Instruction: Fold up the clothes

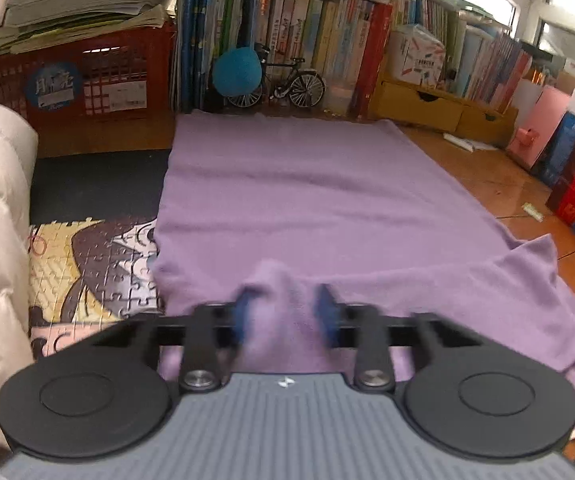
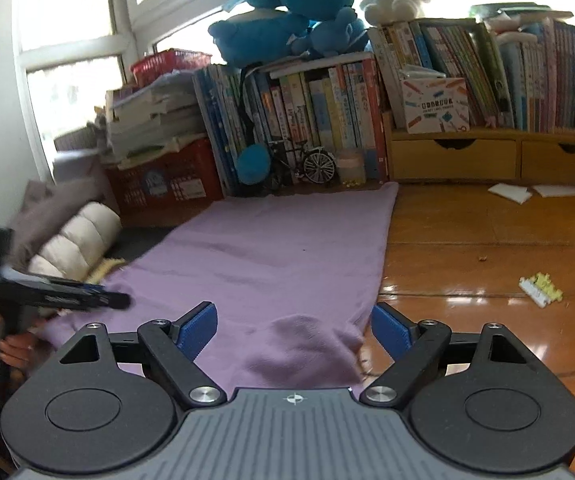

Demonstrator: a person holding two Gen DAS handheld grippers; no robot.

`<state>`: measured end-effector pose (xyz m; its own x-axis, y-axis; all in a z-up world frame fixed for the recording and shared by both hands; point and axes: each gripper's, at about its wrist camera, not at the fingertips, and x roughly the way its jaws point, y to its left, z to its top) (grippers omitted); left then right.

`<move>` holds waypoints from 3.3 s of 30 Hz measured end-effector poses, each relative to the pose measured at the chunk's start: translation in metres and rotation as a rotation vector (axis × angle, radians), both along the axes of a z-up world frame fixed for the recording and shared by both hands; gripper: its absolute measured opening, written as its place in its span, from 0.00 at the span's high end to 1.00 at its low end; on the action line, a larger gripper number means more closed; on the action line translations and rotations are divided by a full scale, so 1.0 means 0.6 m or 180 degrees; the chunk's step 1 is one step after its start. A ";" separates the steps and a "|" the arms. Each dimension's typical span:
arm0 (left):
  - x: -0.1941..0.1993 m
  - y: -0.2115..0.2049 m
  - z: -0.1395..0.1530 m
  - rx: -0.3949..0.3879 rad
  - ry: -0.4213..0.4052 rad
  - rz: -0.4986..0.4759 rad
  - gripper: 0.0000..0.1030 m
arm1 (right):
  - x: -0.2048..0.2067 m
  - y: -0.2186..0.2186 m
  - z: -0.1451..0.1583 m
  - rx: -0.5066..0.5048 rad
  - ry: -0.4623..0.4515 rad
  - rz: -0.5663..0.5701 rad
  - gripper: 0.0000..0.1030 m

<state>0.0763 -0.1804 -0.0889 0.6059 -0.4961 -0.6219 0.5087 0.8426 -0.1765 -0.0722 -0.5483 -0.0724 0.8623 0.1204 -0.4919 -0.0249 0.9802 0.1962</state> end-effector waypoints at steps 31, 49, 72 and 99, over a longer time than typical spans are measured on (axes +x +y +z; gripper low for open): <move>-0.070 -0.026 0.023 0.0379 -0.0293 -0.0226 1.00 | 0.050 0.030 -0.040 -0.0187 0.0441 0.0122 0.87; -0.067 -0.017 0.049 0.0489 -0.0547 -0.0122 0.21 | -0.009 0.017 -0.003 -0.0383 0.0245 -0.0025 0.40; -0.118 0.012 0.035 0.1279 -0.0413 0.0172 1.00 | -0.086 0.001 -0.051 0.0269 0.0521 -0.0118 0.27; -0.249 -0.060 0.025 0.1494 -0.0823 -0.1089 0.20 | -0.147 0.094 -0.013 -0.0994 0.0224 0.0684 0.38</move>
<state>-0.0729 -0.2166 -0.0736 0.6211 -0.3984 -0.6749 0.7397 0.5826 0.3368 -0.1604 -0.4921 -0.0800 0.7965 0.1299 -0.5905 -0.2336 0.9669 -0.1024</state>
